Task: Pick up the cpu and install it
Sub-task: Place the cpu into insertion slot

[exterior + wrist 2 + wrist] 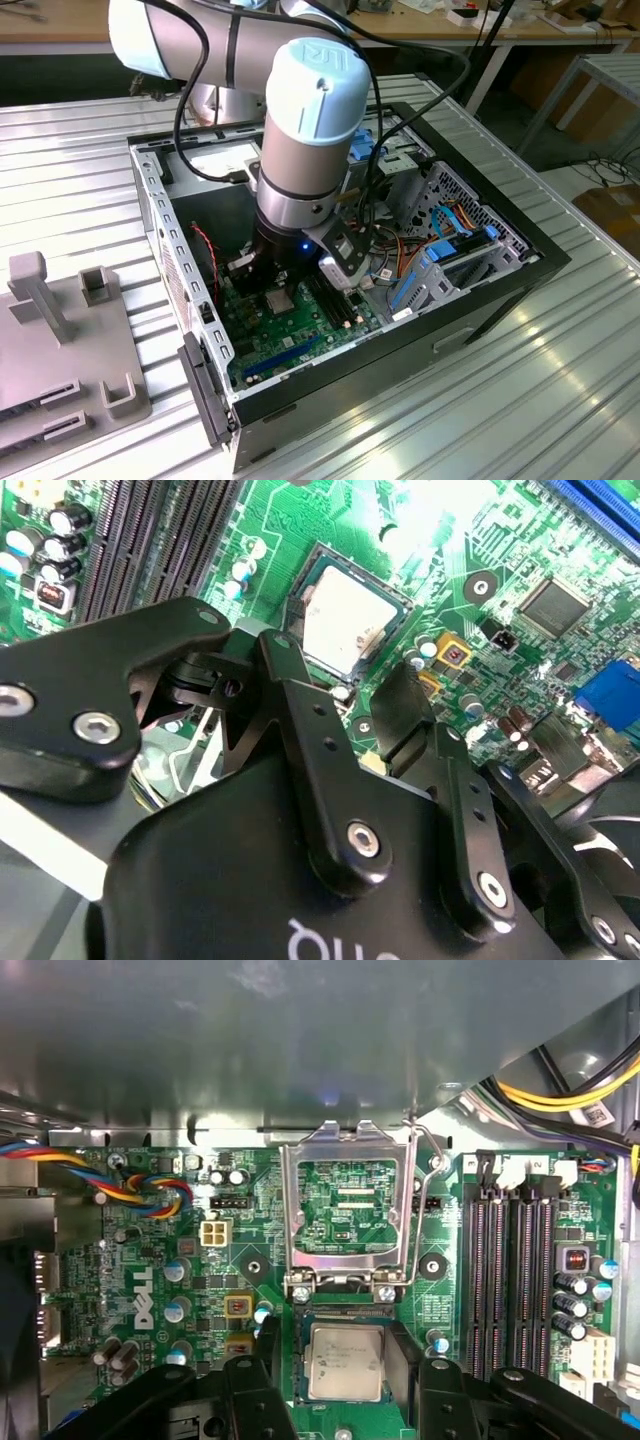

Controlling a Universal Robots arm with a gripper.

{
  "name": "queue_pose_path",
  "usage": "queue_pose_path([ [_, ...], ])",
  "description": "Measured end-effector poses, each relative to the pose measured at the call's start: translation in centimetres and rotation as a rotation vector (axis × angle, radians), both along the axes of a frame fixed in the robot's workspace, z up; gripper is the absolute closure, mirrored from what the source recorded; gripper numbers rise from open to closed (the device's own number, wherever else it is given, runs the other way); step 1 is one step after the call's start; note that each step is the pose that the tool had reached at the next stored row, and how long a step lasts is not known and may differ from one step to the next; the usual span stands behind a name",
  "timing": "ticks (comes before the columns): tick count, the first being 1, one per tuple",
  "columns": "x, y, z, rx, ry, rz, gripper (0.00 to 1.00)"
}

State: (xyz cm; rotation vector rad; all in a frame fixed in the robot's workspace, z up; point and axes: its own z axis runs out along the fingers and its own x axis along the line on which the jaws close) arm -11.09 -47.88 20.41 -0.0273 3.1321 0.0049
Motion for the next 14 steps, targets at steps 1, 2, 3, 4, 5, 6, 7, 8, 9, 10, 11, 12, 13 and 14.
queue_pose_path([
  [1, -0.07, 0.00, 0.00, 0.0000, 0.0000, 0.000, 0.46],
  [2, -0.08, 0.00, -0.01, 0.0000, 0.0000, 0.000, 0.46],
  [3, -0.08, 0.00, -0.01, 0.0000, 0.0001, 0.000, 0.46],
  [4, -0.05, -0.01, -0.01, 0.0012, 0.0002, 0.000, 0.46],
  [5, 0.00, -0.02, -0.01, 0.0025, 0.0001, 0.000, 0.46],
  [6, 0.00, -0.02, -0.01, 0.0029, 0.0001, 0.000, 0.46],
  [7, 0.01, -0.02, -0.01, 0.0031, 0.0001, 0.000, 0.46],
  [8, 0.02, -0.03, -0.01, 0.0032, 0.0001, 0.000, 0.46],
  [9, 0.04, -0.05, -0.01, 0.0031, 0.0001, 0.000, 0.46],
  [10, 0.10, -0.06, -0.01, 0.0034, 0.0001, 0.000, 0.46],
  [11, 0.13, -0.07, -0.01, 0.0038, 0.0001, 0.000, 0.46],
  [12, 0.14, -0.07, -0.01, 0.0040, 0.0000, 0.000, 0.46],
  [13, 0.14, -0.07, -0.01, 0.0041, 0.0001, 0.000, 0.46],
  [14, 0.14, -0.11, -0.01, 0.0042, 0.0001, 0.000, 0.46],
])
